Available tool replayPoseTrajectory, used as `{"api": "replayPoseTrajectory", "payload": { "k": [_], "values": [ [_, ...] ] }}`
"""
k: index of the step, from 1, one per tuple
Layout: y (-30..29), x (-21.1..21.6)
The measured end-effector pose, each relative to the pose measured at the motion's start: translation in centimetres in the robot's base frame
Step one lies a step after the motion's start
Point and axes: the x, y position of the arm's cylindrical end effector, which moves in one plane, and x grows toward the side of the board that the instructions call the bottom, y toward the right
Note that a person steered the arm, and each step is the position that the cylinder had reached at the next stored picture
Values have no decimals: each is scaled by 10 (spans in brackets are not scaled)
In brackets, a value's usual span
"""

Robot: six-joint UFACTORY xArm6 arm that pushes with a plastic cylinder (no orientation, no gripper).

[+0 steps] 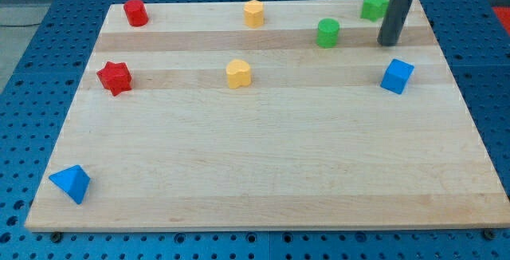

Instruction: Move the green circle below the yellow heart

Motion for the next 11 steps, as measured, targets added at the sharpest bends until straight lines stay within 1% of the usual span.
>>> {"api": "replayPoseTrajectory", "payload": {
  "k": [1, 2, 3, 4, 5, 7, 10, 11],
  "values": [
    [-22, -15],
    [-63, -24],
    [-97, -30],
    [-115, -28],
    [-134, -16],
    [-135, 12],
    [-138, 82],
    [-162, 96]
  ]
}}
